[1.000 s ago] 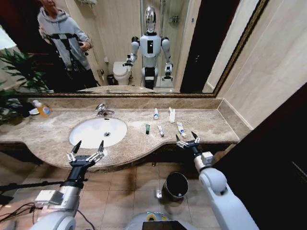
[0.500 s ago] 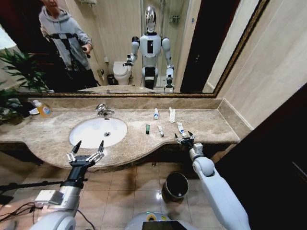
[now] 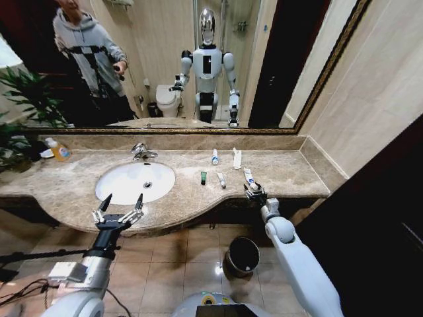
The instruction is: Pick up the trash from the sink and place it in the trash bin.
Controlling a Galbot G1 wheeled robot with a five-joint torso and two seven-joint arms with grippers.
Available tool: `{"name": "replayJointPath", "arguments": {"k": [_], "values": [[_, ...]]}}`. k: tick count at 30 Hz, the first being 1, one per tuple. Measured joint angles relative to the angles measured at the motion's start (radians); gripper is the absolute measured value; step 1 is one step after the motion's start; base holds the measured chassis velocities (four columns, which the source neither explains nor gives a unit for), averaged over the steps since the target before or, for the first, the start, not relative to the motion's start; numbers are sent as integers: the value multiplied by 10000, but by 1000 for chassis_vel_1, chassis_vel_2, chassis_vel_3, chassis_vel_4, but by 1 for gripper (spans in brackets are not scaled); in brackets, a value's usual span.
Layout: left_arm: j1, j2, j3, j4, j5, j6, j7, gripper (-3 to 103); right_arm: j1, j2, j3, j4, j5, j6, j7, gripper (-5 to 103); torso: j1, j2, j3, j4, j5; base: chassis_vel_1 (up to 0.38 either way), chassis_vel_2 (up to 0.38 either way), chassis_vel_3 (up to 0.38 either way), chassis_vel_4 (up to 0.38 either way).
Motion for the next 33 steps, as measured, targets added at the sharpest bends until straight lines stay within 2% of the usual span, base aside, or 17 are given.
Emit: {"name": "replayJointPath", "arguments": {"k": [6,8,10,16,18,19,22,23,24,25,27,28,31,33], "values": [[0,0,0,0,0,0,0,100,-94,84,46,145,1,-5,12,33,0,0,0,0,0,0,0,0,0],[0,0,0,0,0,0,0,100,-111,87,55,179,1,-6,17,33,0,0,0,0,0,0,0,0,0],[0,0,0,0,0,0,0,100,-231,80,138,379,6,-6,33,26,0,0,0,0,1,0,0,0,0],[0,0,0,0,0,0,0,100,-1035,-77,596,1422,223,8,-24,25,1,0,0,3,-1,0,0,0,0],[1,0,0,0,0,0,0,100,-2074,-29,1007,2335,371,236,-109,25,1,0,0,0,-1,0,0,0,0],[1,0,0,0,0,0,0,100,-2074,-29,1007,2335,371,236,-109,25,1,0,0,0,-1,0,0,0,0],[0,0,1,0,0,0,0,100,-4142,253,1393,3419,307,1811,-597,25,-1,0,-2,0,-1,0,0,0,0],[0,0,1,0,0,0,0,100,-4142,253,1393,3419,307,1811,-597,25,-1,0,-2,0,-1,0,0,0,0],[0,0,0,0,0,0,0,100,-4584,348,1405,3548,180,2146,-662,25,-1,0,-2,0,-1,0,0,0,0],[0,0,0,0,0,0,0,100,-5553,583,1388,3718,-119,2864,-753,25,-1,0,-2,-2,0,0,0,0,0],[0,0,0,0,0,0,0,100,-6655,934,1263,3747,-573,3801,-771,25,-1,1,-2,-3,0,0,0,0,0],[0,0,0,0,0,0,0,100,-6655,934,1263,3747,-573,3801,-771,25,-1,1,-2,-3,0,0,0,0,0],[0,0,0,0,0,0,0,100,-7644,1218,962,3294,-943,4769,-718,25,-2,1,-2,-3,-3,0,0,0,0],[0,0,0,0,0,0,0,100,-7755,1254,881,2957,-1069,5004,-693,25,-2,1,-3,-1,-2,0,0,0,0]]}}
